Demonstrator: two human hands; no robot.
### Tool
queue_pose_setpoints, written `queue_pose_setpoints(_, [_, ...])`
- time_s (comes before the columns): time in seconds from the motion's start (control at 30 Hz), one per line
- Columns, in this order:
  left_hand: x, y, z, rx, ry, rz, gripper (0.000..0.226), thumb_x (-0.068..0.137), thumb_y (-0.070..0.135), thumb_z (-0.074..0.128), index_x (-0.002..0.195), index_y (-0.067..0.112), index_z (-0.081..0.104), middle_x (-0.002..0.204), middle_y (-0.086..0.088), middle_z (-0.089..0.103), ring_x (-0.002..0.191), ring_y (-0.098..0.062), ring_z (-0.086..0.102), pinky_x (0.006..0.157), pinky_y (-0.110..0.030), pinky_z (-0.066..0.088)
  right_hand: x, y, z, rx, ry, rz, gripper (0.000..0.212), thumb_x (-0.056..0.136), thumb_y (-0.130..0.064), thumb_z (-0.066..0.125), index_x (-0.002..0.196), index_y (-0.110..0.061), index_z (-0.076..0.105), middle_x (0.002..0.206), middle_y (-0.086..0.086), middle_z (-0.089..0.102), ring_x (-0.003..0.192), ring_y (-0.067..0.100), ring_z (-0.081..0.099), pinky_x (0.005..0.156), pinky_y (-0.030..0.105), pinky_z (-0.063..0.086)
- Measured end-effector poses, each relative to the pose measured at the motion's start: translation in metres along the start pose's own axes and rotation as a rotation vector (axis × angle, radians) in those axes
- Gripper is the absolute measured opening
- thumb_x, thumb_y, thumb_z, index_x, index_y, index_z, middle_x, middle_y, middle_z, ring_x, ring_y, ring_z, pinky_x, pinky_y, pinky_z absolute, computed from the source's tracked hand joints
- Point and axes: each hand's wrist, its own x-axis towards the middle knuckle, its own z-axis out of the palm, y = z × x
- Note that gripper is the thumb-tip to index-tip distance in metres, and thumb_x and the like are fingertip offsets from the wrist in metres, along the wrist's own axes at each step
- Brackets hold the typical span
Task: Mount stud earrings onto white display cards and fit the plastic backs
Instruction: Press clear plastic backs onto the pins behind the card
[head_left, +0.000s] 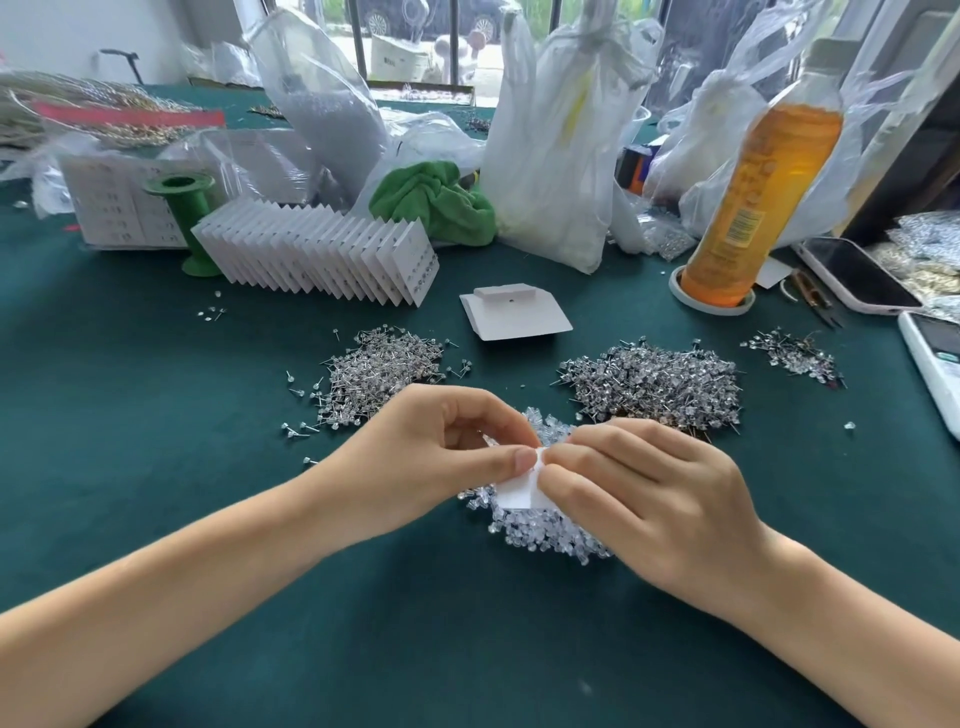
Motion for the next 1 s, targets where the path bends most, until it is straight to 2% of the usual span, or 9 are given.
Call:
queue_pose_setpoints(0.07, [0.0003,-0.0003,0.0006,-0.009,0.015,-0.031,0.007,0.079,0.018,0.073,0.086,0.015,0.074,0.083,-0.006,0.073,0.075,-0.015,0.063,0.078,-0.044,0.051,-0.0010,-0.0007,0.0003,-0.011,0.005,0.004,0.022,0.093,-0.011,0.059,0.074,-0.013,0.072,0.072,-0.002,0.068,0.069,0.018,0.067,0.066,0.028,0.056])
queue_pose_setpoints(0.17, [-0.0002,-0.0007,0.0014,-0.049,0.010,-0.043,0.005,0.081,0.015,0.071,0.083,0.011,0.073,0.070,0.004,0.070,0.064,-0.001,0.061,0.059,-0.014,0.046,-0.0024,-0.0017,0.0012,-0.021,0.009,0.010,0.021,0.090,-0.009,0.060,0.072,-0.013,0.071,0.070,-0.002,0.066,0.068,0.019,0.066,0.065,0.028,0.055])
queue_pose_setpoints(0.23, [-0.0003,-0.0011,0.0017,-0.052,0.018,-0.049,0.004,0.082,0.014,0.070,0.081,0.011,0.073,0.071,0.004,0.071,0.063,0.000,0.061,0.059,-0.009,0.044,-0.0021,-0.0014,0.0015,-0.021,0.011,0.013,0.021,0.089,-0.009,0.061,0.071,-0.013,0.071,0.069,-0.002,0.066,0.067,0.019,0.066,0.065,0.028,0.055])
queue_pose_setpoints(0.3, [-0.0006,-0.0025,0.0018,-0.026,0.031,-0.039,0.004,0.081,0.016,0.071,0.080,0.014,0.074,0.076,-0.004,0.073,0.069,-0.007,0.063,0.067,-0.020,0.050,-0.0021,-0.0020,0.0017,-0.027,0.013,0.004,0.016,0.086,-0.009,0.066,0.072,-0.013,0.071,0.068,-0.002,0.065,0.066,0.019,0.066,0.066,0.028,0.056])
queue_pose_setpoints(0.4, [-0.0016,-0.0019,0.0038,0.024,0.048,-0.027,0.005,0.080,0.025,0.075,0.078,0.020,0.074,0.078,-0.014,0.072,0.069,-0.019,0.059,0.071,-0.051,0.049,-0.0028,-0.0035,0.0027,-0.034,0.016,-0.019,0.017,0.088,-0.009,0.063,0.074,-0.011,0.072,0.069,-0.002,0.066,0.065,0.019,0.065,0.066,0.029,0.056])
queue_pose_setpoints(0.47, [-0.0018,-0.0006,0.0047,0.036,0.057,-0.027,0.010,0.075,0.033,0.072,0.079,0.024,0.073,0.077,-0.013,0.071,0.069,-0.020,0.058,0.073,-0.059,0.048,-0.0025,-0.0034,0.0028,-0.027,0.017,-0.024,0.019,0.090,-0.009,0.060,0.076,-0.010,0.073,0.069,-0.001,0.065,0.065,0.019,0.065,0.067,0.029,0.056])
queue_pose_setpoints(0.57, [-0.0016,-0.0005,0.0044,0.042,0.058,-0.024,0.013,0.073,0.035,0.069,0.079,0.024,0.073,0.076,-0.012,0.071,0.069,-0.020,0.059,0.073,-0.059,0.048,-0.0023,-0.0027,0.0029,-0.023,0.019,-0.023,0.014,0.088,-0.009,0.063,0.078,-0.009,0.073,0.070,-0.001,0.065,0.066,0.020,0.065,0.067,0.029,0.056])
queue_pose_setpoints(0.8, [-0.0026,-0.0029,0.0065,0.083,0.056,0.018,0.013,0.075,0.034,0.068,0.080,0.022,0.071,0.066,-0.009,0.068,0.060,-0.019,0.052,0.060,-0.054,0.048,-0.0031,-0.0035,0.0035,-0.012,0.030,-0.015,0.017,0.089,-0.008,0.062,0.076,-0.009,0.073,0.069,-0.001,0.065,0.065,0.019,0.065,0.065,0.029,0.056])
queue_pose_setpoints(1.0, [-0.0031,-0.0054,0.0071,0.108,0.071,0.066,0.017,0.074,0.037,0.068,0.080,0.022,0.070,0.068,-0.021,0.062,0.058,-0.019,0.048,0.058,-0.052,0.046,-0.0015,-0.0048,0.0025,-0.018,0.043,0.014,0.023,0.092,-0.009,0.057,0.076,-0.009,0.073,0.069,-0.001,0.067,0.064,0.020,0.065,0.059,0.028,0.054])
